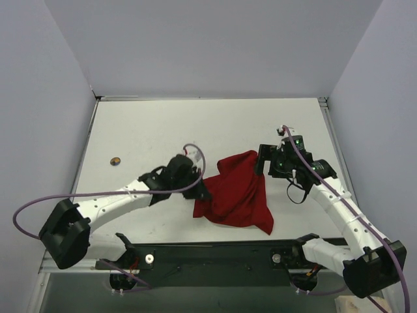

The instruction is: Pin the brooch onto the clothing

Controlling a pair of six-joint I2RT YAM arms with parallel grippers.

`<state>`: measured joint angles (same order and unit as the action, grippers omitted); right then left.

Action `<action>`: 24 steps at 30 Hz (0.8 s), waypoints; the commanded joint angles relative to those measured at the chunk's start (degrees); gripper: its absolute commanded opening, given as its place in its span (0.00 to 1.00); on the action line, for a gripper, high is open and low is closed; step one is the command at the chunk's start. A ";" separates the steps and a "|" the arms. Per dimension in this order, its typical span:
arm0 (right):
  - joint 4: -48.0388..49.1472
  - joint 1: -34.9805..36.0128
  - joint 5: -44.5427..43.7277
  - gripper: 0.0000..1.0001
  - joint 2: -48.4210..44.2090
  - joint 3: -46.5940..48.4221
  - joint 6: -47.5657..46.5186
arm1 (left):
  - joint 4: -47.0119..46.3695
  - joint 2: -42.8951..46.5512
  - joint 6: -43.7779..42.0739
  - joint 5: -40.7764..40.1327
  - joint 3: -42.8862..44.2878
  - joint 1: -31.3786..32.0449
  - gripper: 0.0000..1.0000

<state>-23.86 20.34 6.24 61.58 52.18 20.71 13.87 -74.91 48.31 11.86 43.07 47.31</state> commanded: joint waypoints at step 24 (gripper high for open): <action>-1.55 25.07 0.18 0.89 1.16 6.18 -3.40 | 27.79 -9.11 -20.63 -16.17 63.38 -9.33 0.00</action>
<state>-27.97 39.92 6.37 59.29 61.04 16.01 39.99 -86.32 27.35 -0.38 108.27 41.23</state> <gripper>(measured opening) 0.891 0.035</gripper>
